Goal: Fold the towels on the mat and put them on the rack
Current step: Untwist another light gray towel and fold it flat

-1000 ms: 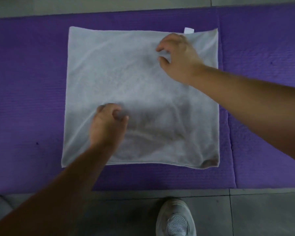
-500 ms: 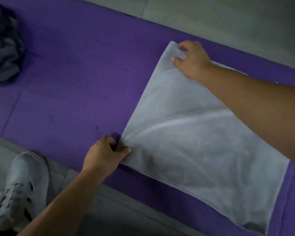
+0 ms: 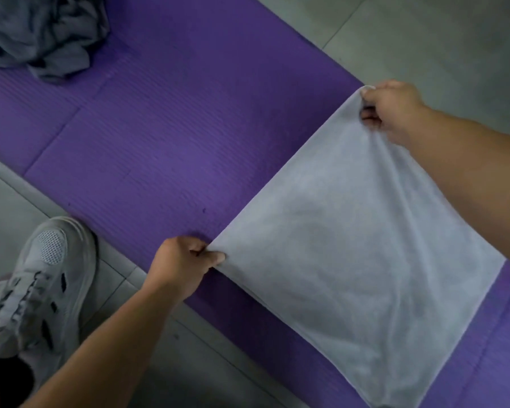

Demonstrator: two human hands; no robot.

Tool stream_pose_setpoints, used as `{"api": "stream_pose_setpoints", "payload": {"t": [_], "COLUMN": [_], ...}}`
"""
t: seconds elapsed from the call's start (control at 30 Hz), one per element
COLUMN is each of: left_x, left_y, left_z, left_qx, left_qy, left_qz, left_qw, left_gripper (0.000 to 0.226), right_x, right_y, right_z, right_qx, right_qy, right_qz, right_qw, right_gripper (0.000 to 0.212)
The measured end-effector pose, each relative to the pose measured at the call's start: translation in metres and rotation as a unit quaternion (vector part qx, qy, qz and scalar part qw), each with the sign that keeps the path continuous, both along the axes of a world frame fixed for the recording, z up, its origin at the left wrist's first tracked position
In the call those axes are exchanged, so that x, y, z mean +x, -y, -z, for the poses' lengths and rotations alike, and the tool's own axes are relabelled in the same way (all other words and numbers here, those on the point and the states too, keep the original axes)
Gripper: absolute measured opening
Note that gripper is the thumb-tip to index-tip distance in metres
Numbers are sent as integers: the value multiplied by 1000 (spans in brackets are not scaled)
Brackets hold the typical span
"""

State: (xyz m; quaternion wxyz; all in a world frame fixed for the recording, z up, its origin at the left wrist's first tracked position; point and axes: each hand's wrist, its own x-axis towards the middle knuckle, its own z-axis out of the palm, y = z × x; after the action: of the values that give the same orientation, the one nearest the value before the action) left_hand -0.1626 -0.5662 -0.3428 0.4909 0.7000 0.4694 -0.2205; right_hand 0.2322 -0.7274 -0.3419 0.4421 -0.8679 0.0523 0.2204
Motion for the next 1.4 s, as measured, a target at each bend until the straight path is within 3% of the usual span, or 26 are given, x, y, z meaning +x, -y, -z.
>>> {"api": "stream_pose_setpoints", "payload": {"t": [0.13, 0.23, 0.47, 0.77, 0.87, 1.0, 1.13, 1.27, 1.4], "left_x": [2, 8, 16, 5, 4, 10, 13, 14, 22], "left_y": [-44, -68, -99, -110, -94, -61, -23, 25, 73], "left_z": [8, 8, 8, 5, -9, -35, -46, -43, -34], "left_qx": [-9, -36, -70, 69, 68, 0, -26, -40, -17], "left_qy": [13, 50, 150, 171, 231, 260, 244, 242, 278], "left_qz": [-112, -213, -373, -375, -321, -127, 39, 187, 324], "left_qw": [994, 975, 913, 909, 916, 957, 969, 951, 904], "left_gripper": [11, 8, 7, 11, 8, 6, 6, 10, 24], "right_x": [16, 24, 26, 22, 17, 7, -3, -5, -7], "right_y": [-41, -77, -157, -180, -159, -104, -34, 34, 87], "right_z": [-8, -6, 3, -10, -24, -44, -57, -58, -55], "right_qx": [47, 56, 86, 153, 188, 237, 221, 150, 109], "right_qy": [-54, -35, 18, 5, -14, -50, -93, -109, -104], "right_qz": [22, -5, -30, -24, -18, 60, 84, 75, 81], "right_qw": [997, 998, 996, 988, 982, 968, 967, 980, 985], "right_gripper": [16, 9, 16, 8, 10, 11, 14, 9, 20]}}
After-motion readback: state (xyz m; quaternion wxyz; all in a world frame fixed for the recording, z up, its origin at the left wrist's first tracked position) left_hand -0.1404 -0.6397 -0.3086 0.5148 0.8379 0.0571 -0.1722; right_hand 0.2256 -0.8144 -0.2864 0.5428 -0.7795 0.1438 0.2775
